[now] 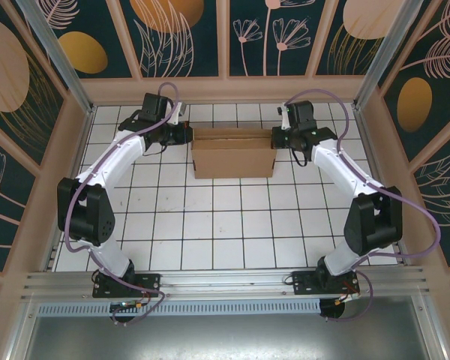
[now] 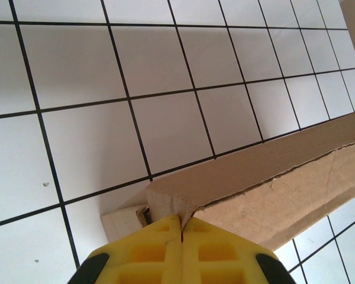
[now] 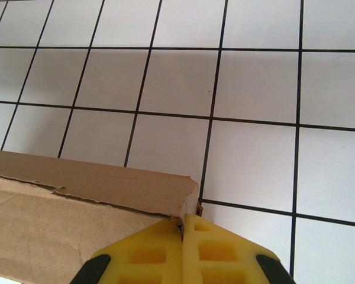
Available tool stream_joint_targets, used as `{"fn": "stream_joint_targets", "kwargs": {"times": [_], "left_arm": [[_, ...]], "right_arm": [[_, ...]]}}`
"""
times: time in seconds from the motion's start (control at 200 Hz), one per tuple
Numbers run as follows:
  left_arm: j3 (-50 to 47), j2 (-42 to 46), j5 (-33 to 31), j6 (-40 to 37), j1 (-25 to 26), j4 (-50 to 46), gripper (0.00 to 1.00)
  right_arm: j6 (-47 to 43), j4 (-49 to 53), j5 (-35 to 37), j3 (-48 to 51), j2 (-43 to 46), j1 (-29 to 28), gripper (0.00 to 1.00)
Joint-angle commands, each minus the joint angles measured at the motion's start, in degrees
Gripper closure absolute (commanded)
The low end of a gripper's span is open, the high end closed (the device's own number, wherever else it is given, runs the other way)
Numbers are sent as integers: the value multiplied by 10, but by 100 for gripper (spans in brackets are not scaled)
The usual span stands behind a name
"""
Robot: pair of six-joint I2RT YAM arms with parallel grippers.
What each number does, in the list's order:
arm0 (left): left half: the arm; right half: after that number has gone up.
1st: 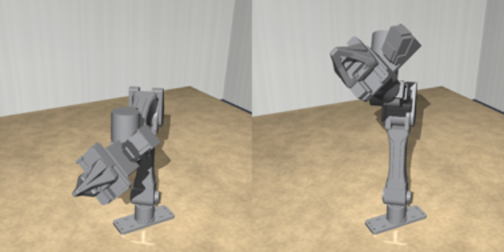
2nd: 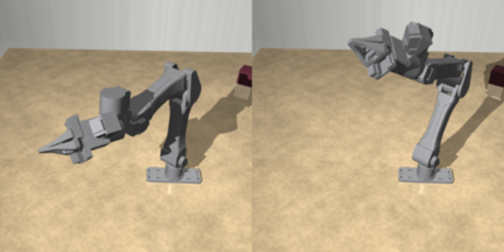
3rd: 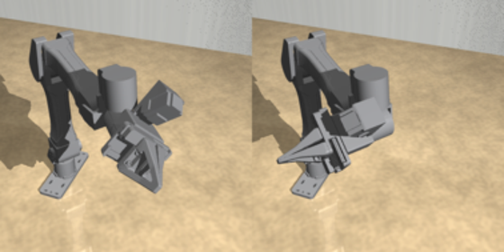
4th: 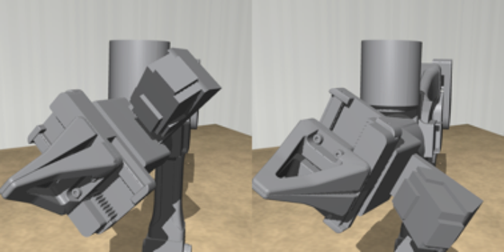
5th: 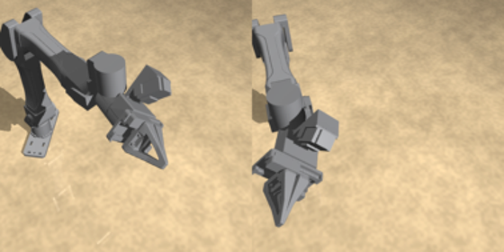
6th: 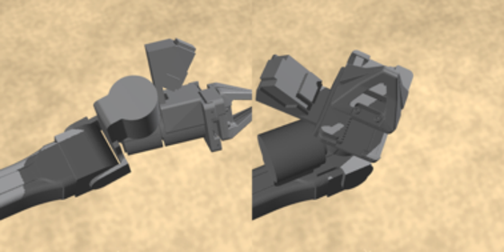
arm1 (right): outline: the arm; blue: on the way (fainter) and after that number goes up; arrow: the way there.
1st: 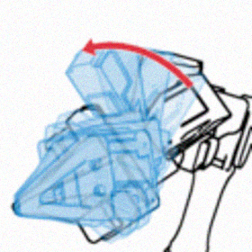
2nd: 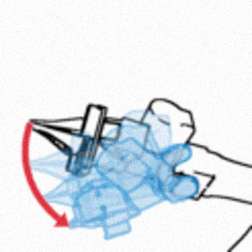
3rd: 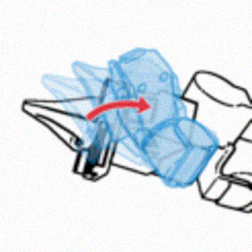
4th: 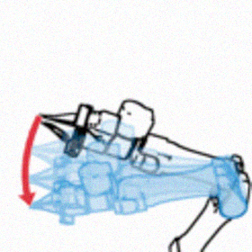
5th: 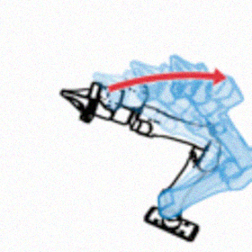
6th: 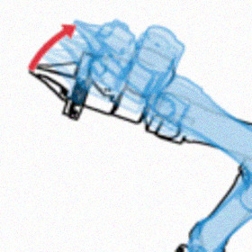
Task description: Fold the paper box
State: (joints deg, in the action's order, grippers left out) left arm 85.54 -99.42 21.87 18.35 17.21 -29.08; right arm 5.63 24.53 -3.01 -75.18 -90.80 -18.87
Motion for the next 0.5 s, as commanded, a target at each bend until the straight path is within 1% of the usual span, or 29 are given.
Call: {"fn": "stream_joint_targets", "kwargs": {"times": [0.0,0.11,0.24,0.315,0.39,0.49], "left_arm": [[21,-17,25,8,13,-41,100],[18,-20,28,9,13,-41,100],[8,-15,12,0,13,-40,100],[-15,-8,8,6,13,-22,100],[-38,-3,18,18,13,-1,100],[-42,-2,17,22,12,3,100]], "right_arm": [[-15,53,0,23,5,-15,100],[-17,52,0,25,7,-16,100],[-21,50,7,31,8,-23,100],[-22,47,11,35,10,-27,100],[-22,47,12,38,10,-28,100],[-22,47,15,39,10,-31,100]]}}
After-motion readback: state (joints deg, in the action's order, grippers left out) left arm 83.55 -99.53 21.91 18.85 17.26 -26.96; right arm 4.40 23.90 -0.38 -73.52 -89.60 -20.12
